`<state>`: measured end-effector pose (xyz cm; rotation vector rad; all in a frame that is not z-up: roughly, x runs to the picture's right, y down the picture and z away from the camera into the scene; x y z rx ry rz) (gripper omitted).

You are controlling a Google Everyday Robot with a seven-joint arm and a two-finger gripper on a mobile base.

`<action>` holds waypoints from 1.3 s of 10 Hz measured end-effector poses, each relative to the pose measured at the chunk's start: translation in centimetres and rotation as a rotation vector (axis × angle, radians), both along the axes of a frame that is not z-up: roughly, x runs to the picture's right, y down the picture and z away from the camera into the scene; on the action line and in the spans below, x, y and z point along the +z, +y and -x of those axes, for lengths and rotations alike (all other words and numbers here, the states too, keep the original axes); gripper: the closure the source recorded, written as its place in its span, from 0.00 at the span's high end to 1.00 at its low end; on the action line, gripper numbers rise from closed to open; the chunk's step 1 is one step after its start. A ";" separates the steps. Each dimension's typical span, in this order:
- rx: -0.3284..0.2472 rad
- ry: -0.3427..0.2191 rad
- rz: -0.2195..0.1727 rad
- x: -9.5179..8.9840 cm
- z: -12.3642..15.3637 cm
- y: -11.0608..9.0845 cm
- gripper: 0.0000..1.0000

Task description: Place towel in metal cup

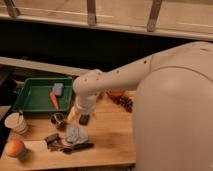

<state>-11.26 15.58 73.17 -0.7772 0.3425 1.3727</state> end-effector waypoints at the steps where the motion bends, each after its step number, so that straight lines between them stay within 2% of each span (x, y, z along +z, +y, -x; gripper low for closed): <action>1: -0.013 0.011 0.019 0.8 0.8 1.4 0.80; 2: -0.012 0.015 0.041 1.7 1.2 2.8 0.80; 3: -0.011 0.015 0.045 1.9 1.4 3.1 0.80; 7: -0.007 0.016 0.047 1.9 1.4 3.0 0.80; 9: 0.032 0.018 0.081 2.9 1.2 3.7 0.80; 11: 0.091 -0.001 0.115 4.9 1.2 5.5 0.80; 12: 0.127 -0.025 0.125 5.7 1.3 6.3 0.80; 13: 0.171 -0.074 0.131 6.0 1.5 6.8 0.80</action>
